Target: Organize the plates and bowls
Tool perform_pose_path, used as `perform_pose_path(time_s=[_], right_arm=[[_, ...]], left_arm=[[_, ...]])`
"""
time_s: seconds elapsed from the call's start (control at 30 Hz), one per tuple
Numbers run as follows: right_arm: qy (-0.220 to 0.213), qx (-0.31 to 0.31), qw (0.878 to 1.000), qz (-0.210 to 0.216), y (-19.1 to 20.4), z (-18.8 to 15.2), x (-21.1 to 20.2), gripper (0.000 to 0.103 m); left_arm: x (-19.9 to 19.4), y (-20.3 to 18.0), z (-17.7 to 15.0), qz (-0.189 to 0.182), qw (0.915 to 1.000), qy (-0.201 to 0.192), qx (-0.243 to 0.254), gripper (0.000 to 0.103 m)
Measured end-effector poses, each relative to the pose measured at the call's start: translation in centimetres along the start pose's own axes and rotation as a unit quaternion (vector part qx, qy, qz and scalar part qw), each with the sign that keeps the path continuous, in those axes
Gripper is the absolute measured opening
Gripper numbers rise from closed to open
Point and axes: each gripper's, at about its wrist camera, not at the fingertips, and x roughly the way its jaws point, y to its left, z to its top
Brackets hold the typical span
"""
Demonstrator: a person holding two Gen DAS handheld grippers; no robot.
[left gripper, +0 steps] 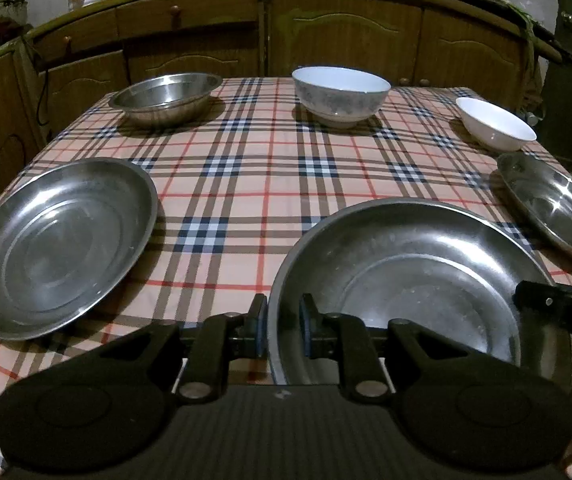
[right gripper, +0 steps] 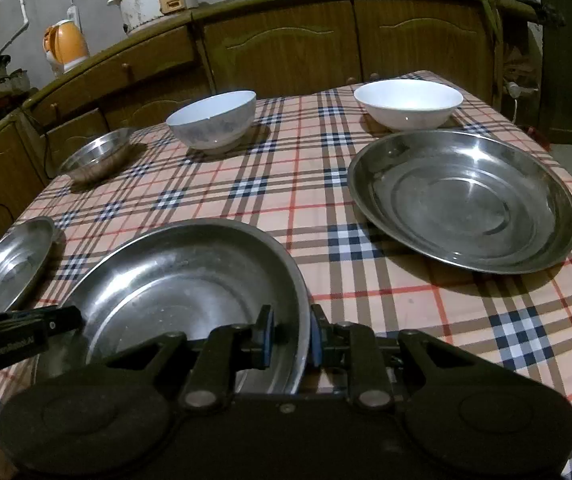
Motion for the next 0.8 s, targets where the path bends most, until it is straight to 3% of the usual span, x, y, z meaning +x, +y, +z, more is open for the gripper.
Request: perform_pose_path(time_s=[0.3,0.4,0.6,0.8], right_arm=[[-0.012,0.001,1.000,-0.005,-0.2,0.2,-0.4,0.030],[-0.020,0.005,1.000,-0.010,-0.6,0.5,-1.0,0.030],[-0.047,0.017,0.999,-0.016,-1.8,1.6,-2.8,0.039],[-0.079,0.032,0.996,-0.029,-4.0,2.9,-4.8,0.052]], left_arm=[[-0.2,-0.1,0.0,0.003,1.0000,-0.003,-0.002,0.030],[-0.5,0.3,0.1,0.008,0.9999,-0.009,-0.008,0.044],[-1.5,1.2,0.9,0.014,0.9993,-0.025,-0.024,0.053],[-2.7,0.3,2.3,-0.003,0.9987,-0.045,-0.023,0.060]])
